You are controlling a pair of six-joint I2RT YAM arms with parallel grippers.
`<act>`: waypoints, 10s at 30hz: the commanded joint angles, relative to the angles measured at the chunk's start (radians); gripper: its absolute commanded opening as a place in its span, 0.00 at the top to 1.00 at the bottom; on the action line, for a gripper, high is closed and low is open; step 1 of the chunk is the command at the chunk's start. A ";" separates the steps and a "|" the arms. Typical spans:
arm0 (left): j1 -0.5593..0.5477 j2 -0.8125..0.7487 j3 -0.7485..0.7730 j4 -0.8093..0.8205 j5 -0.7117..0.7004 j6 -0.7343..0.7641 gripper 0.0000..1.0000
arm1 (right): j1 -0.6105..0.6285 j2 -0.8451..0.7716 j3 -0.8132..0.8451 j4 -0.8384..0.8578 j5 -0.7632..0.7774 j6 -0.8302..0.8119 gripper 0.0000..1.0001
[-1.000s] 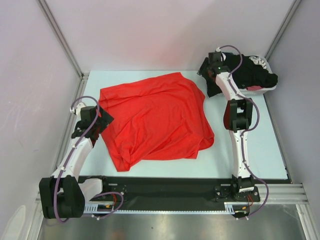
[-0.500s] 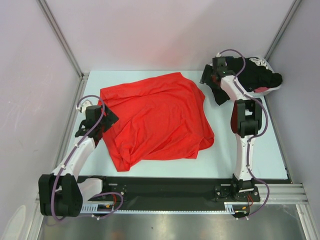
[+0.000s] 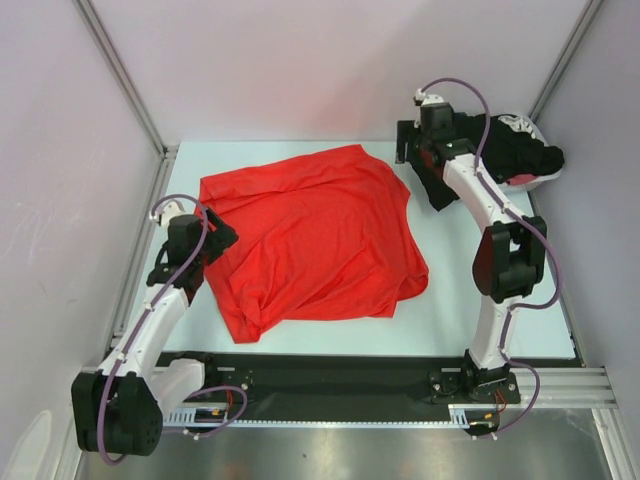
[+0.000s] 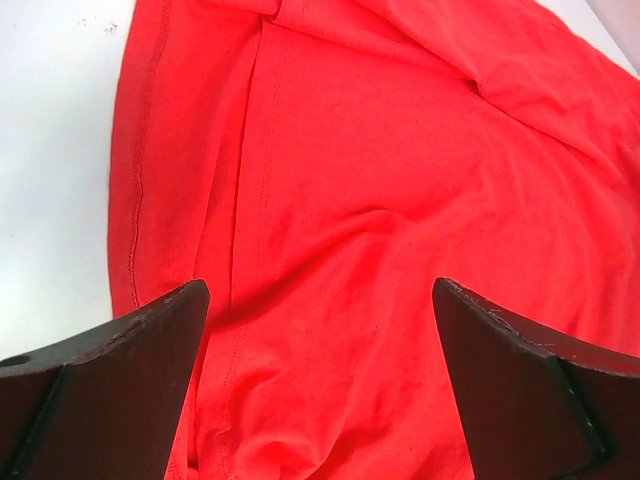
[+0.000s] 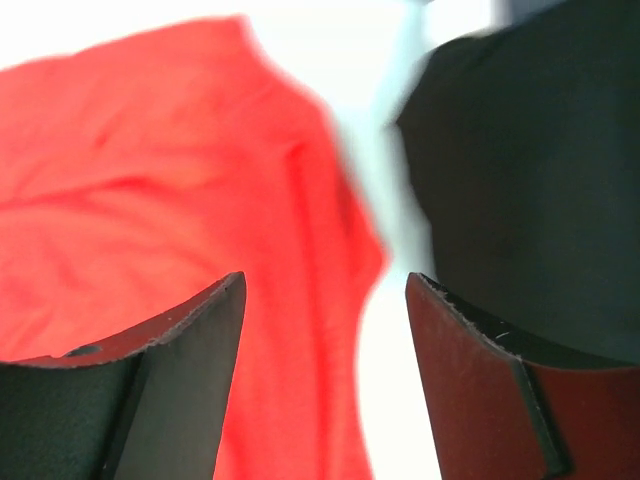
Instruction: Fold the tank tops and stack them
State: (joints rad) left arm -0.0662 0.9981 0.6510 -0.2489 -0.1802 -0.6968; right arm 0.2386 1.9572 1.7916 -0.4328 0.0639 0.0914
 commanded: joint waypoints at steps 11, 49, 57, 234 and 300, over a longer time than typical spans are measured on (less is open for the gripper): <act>-0.027 0.002 -0.007 0.048 0.027 0.029 0.00 | -0.088 0.282 0.265 -0.135 0.235 -0.154 0.20; -0.044 -0.004 -0.005 0.027 0.013 0.045 0.00 | -0.226 0.356 0.357 -0.114 0.554 1.608 1.00; -0.052 0.013 -0.005 0.037 0.002 0.048 0.00 | -0.274 0.522 0.787 -0.109 0.508 1.147 0.59; -0.107 0.004 -0.168 -0.038 0.019 -0.116 0.44 | -0.067 -0.480 -0.957 0.212 0.103 0.358 0.50; -0.090 1.501 1.549 -0.374 0.165 0.247 0.59 | -0.093 -0.175 -0.718 0.325 0.129 0.375 1.00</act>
State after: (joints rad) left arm -0.1558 2.4641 2.1365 -0.6144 -0.0280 -0.4644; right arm 0.1387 1.8267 1.0771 -0.1390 0.1795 0.4706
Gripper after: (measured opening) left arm 0.469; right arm 0.029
